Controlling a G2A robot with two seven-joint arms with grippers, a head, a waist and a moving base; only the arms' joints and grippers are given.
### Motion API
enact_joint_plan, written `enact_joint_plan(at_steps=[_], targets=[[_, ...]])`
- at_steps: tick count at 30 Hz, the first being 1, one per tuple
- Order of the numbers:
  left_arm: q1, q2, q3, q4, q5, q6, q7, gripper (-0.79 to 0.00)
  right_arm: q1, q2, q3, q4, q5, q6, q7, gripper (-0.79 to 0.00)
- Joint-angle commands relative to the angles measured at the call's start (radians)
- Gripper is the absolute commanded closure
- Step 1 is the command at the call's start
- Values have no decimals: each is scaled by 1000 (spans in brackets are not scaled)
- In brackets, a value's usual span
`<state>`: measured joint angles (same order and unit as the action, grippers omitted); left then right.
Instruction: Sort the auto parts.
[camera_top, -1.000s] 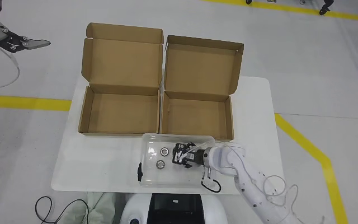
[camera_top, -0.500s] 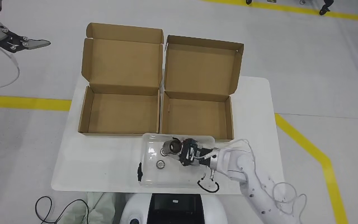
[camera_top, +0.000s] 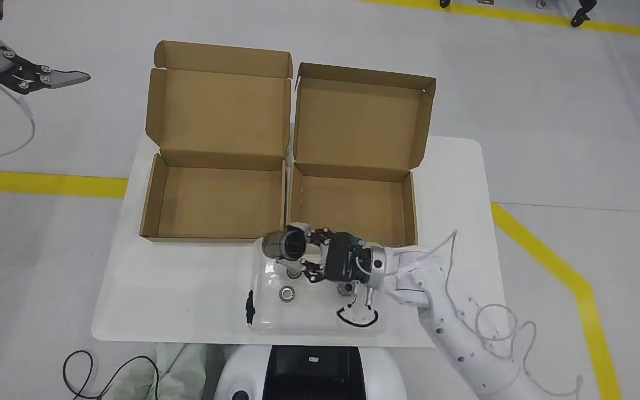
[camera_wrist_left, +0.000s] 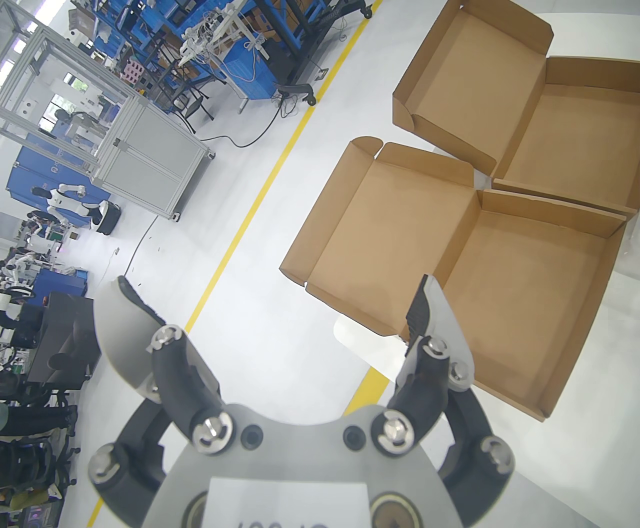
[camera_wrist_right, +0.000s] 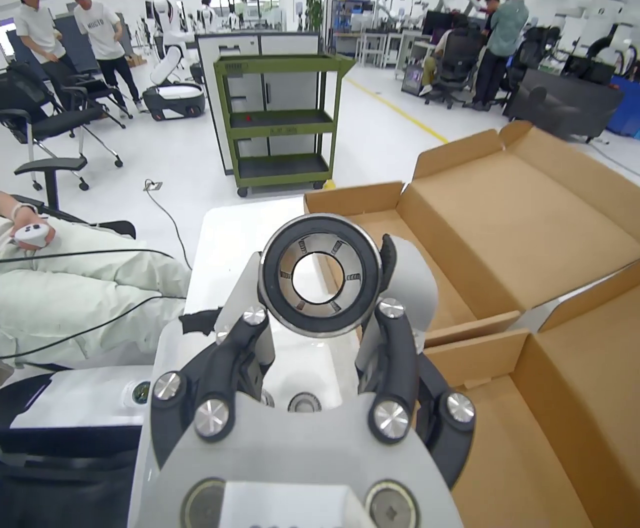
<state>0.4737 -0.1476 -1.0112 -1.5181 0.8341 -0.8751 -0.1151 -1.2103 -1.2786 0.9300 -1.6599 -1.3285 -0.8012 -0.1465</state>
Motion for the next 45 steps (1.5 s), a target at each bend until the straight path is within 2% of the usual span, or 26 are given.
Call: enact_joint_plan(at_steps=[1,6,16,28,32,45], targets=[[0,0,0,0,0,0,0,-785,16,-2,1,-2,-5,9,-37,0],[0,0,0,0,0,0,0,-785,37,-1,24,-25,-11,32,-91,0],[0,0,0,0,0,0,0,-785,38,12,101,-122,5,15,-171,0],[0,0,0,0,0,0,0,-785,63,19,156,-261,39,34,-150,0],[0,0,0,0,0,0,0,-785,68,21,167,-314,34,57,-100,0],[0,0,0,0,0,0,0,-785,141,9,122,-294,36,87,-111,0]])
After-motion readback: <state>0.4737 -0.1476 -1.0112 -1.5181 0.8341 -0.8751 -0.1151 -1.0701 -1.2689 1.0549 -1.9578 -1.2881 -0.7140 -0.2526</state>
